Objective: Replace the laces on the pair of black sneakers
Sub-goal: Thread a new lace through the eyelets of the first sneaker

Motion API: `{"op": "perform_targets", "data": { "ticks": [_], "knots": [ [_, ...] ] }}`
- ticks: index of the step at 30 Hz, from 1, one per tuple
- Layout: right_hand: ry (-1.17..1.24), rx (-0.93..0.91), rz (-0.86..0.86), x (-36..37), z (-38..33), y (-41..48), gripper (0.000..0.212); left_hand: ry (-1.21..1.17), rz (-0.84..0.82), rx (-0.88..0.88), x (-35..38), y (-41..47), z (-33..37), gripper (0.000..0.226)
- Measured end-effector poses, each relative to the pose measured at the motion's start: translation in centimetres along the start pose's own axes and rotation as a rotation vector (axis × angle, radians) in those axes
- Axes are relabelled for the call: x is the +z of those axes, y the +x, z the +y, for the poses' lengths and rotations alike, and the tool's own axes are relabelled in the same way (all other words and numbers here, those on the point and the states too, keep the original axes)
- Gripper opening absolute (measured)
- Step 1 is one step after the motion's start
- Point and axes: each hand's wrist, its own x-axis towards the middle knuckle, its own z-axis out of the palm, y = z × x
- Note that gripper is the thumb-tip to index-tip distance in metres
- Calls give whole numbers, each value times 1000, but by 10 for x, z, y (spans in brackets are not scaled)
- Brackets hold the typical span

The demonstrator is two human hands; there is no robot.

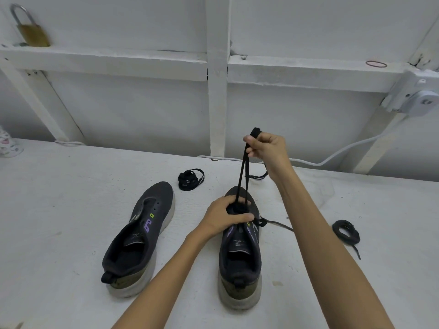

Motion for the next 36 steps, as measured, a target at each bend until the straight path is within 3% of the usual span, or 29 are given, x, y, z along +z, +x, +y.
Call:
{"op": "perform_targets", "data": {
  "ticks": [6,10,12,18,22,30,36],
  "knots": [
    [-463,328,-100,-39,47,-19,42,-76,-23,-15,0,0,-2,40],
    [-434,460,-341,-38,62,-56,34,-66,-14,9,3,1,-3,58],
    [-351,413,-296,-29,68,-67,22,-62,-4,23,4,1,-3,60],
    [-293,249,-183,-9,63,-73,33,-64,3,5,4,3,-4,48],
    [-282,147,-174,-7,43,-68,36,-52,-13,-16,3,4,-6,59],
    [-163,57,-37,-6,4,-46,16,-10,-18,-21,2,2,-4,69],
    [-90,0,-3,-1,-20,-30,23,56,-37,-22,2,0,1,63]
  ]
}}
